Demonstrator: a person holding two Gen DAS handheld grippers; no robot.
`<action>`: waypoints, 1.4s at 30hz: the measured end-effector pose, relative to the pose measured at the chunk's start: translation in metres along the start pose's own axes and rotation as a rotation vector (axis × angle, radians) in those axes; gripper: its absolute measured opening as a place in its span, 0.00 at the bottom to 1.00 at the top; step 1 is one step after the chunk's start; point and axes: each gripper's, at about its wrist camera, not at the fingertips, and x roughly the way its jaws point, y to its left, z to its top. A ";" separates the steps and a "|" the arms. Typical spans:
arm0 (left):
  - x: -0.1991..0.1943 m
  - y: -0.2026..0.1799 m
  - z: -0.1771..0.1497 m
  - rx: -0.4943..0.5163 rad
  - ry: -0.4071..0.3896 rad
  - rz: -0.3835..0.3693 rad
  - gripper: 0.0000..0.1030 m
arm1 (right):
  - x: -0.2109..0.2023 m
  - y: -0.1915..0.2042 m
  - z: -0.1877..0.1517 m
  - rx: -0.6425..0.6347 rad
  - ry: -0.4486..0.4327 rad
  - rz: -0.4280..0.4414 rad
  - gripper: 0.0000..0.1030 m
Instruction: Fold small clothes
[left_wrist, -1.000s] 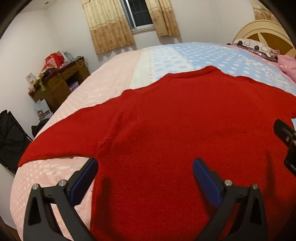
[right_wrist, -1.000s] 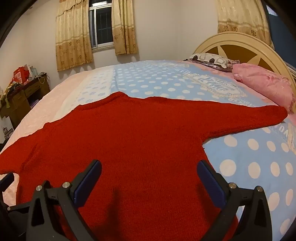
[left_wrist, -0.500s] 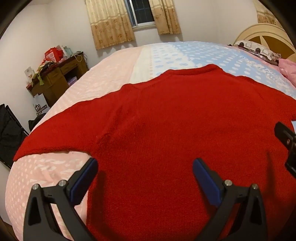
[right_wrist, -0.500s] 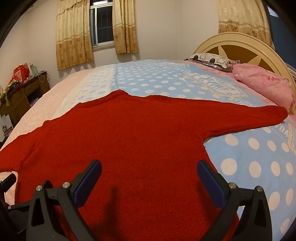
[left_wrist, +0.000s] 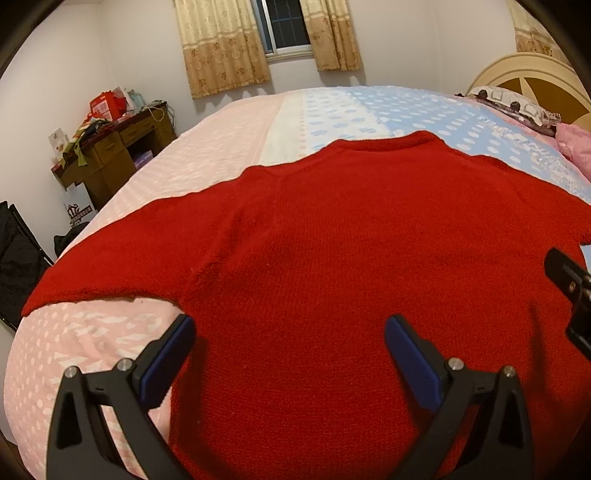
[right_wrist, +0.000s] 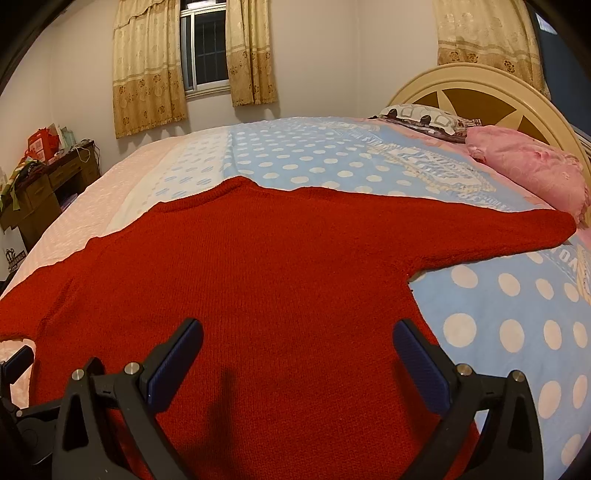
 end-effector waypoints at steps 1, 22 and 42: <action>0.000 0.001 0.000 -0.004 0.001 -0.003 1.00 | 0.001 0.000 0.000 -0.001 0.001 0.000 0.99; 0.003 0.005 -0.001 -0.036 0.010 -0.042 1.00 | -0.013 -0.097 0.068 0.103 -0.028 0.002 0.84; 0.003 0.005 -0.003 -0.037 -0.002 -0.040 1.00 | 0.047 -0.452 0.079 0.734 0.064 -0.330 0.60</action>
